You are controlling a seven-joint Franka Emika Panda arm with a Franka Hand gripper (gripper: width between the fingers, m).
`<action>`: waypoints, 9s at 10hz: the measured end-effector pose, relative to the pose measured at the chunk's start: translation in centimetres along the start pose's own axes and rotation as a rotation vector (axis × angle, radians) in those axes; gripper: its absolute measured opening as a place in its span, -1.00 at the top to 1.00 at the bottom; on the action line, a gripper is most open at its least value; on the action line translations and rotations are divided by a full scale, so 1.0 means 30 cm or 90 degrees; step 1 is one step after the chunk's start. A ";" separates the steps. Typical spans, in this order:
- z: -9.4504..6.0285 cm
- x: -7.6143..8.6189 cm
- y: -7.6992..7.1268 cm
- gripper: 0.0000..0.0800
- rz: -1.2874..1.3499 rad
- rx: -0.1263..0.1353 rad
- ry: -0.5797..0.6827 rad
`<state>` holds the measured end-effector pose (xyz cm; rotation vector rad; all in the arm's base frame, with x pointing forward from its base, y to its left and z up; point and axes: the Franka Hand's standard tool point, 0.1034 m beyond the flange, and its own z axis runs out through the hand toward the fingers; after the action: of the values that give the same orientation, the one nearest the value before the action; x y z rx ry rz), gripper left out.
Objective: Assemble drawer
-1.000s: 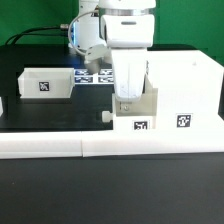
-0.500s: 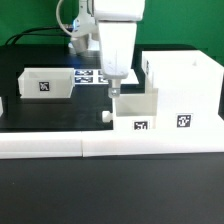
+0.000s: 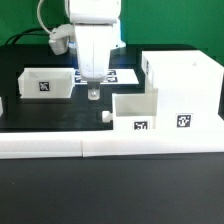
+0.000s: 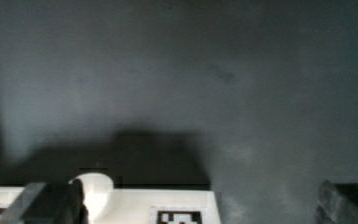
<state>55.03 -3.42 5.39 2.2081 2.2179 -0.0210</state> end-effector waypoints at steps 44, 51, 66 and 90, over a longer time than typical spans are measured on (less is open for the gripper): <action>0.049 -0.016 -0.207 -0.62 0.410 -0.012 0.084; 0.010 -0.055 -0.309 -0.62 0.742 -0.014 0.082; 0.053 -0.114 -0.552 -0.62 0.952 0.002 0.042; 0.143 -0.089 -0.570 0.89 0.945 0.001 0.042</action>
Offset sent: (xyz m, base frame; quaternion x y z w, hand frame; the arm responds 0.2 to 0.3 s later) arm 0.0075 0.0184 -0.0122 0.0029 0.2087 0.0140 0.9779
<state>37.92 -6.25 1.16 3.1633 0.1423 0.0628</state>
